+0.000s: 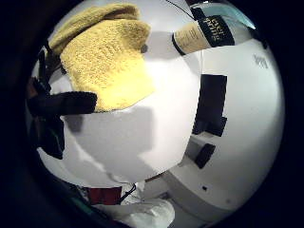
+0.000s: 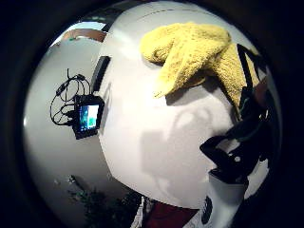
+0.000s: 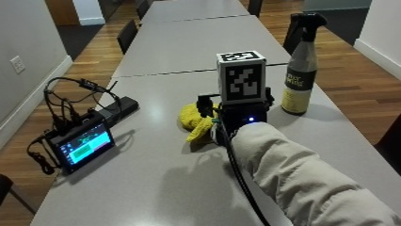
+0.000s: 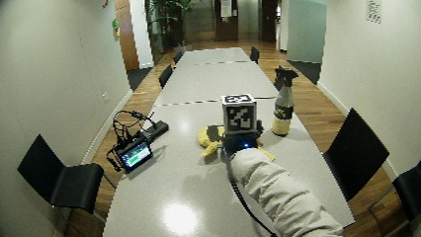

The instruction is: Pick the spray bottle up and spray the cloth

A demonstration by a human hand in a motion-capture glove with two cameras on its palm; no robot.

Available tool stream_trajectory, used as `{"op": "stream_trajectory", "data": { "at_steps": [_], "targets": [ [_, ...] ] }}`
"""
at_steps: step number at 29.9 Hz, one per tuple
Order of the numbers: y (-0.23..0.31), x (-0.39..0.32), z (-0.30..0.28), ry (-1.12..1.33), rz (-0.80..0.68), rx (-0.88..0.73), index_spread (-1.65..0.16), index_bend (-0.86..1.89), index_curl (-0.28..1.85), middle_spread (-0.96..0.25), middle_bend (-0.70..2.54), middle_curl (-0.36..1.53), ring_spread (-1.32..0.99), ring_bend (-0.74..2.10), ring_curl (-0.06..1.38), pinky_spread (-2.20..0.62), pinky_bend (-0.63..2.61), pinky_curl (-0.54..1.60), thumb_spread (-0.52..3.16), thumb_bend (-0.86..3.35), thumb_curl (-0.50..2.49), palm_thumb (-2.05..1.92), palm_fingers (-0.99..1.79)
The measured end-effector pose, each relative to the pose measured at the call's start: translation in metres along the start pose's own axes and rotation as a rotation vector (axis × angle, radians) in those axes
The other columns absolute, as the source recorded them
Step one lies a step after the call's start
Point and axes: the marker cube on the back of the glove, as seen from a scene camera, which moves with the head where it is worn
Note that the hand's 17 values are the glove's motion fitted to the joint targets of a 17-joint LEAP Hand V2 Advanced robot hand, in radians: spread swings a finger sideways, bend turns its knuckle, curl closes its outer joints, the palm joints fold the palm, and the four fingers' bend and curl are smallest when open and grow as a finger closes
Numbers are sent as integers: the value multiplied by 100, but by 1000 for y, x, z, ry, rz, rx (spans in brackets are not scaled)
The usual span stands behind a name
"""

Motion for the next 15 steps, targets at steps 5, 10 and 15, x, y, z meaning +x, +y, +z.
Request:
{"op": "stream_trajectory", "data": {
  "at_steps": [5, 10, 15],
  "targets": [
    [-1, -1, -1, 9, 2, -2, -11, 23, 16, -6, 64, 19, -10, 68, 21, -13, 63, 19, 36, 57, 19, 75, 143],
    [-1, -1, -1, 11, 3, -7, -13, 26, 24, -7, 71, 27, -12, 73, 30, -16, 69, 28, 52, 62, 24, 77, 135],
    [0, -3, 1, 14, -1, -13, -14, 27, 29, -7, 74, 32, -13, 75, 35, -18, 73, 34, 63, 63, 29, 77, 131]
  ]
}}
